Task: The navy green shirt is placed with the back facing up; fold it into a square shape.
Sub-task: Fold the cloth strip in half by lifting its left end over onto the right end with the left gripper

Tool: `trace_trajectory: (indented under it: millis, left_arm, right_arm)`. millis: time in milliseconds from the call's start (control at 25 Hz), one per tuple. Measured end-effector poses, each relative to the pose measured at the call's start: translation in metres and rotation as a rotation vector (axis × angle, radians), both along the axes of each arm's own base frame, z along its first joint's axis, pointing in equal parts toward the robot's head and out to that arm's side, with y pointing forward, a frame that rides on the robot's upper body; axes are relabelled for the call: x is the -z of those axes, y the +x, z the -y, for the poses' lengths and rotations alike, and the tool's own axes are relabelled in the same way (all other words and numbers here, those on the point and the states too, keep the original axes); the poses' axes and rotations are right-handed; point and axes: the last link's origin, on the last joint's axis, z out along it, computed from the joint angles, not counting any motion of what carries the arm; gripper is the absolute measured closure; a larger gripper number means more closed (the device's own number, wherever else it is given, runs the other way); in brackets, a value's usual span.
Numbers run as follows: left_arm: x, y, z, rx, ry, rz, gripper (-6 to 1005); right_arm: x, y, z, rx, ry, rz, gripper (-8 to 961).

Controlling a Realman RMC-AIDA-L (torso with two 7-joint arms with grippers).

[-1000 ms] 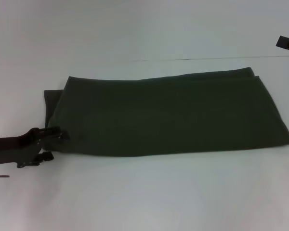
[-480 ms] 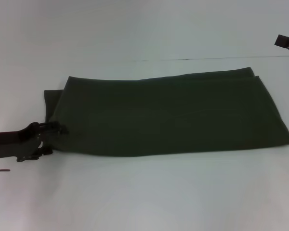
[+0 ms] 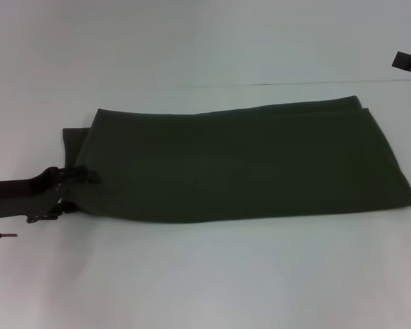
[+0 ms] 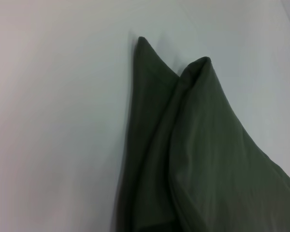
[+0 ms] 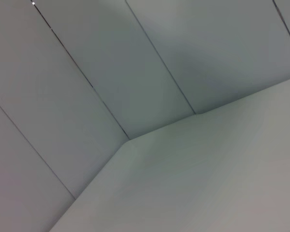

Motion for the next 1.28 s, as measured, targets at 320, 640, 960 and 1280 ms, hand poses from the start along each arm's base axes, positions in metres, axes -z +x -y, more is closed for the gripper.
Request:
trace_trajectory:
  millis: [320, 640, 960, 1280]
  left_arm:
    - [0.0048, 0.0021, -0.0003, 0.024, -0.022, -0.028, 111]
    - [0.0048, -0.0001, -0.0002, 0.043, -0.014, -0.051, 342]
    - [0.0042, -0.0016, -0.0001, 0.058, -0.009, -0.067, 600]
    - [0.0038, -0.0066, 0.0037, 0.068, 0.006, -0.076, 919]
  right_arm:
    - [0.0004, -0.0002, 0.0000, -0.001, -0.002, 0.001, 22]
    - [0.0003, 0.0001, 0.0006, -0.002, -0.002, 0.000, 22]
    - [0.0007, 0.0007, 0.0012, -0.001, -0.004, 0.002, 22]
    - [0.0014, 0.0011, 0.0013, 0.001, -0.005, -0.002, 22]
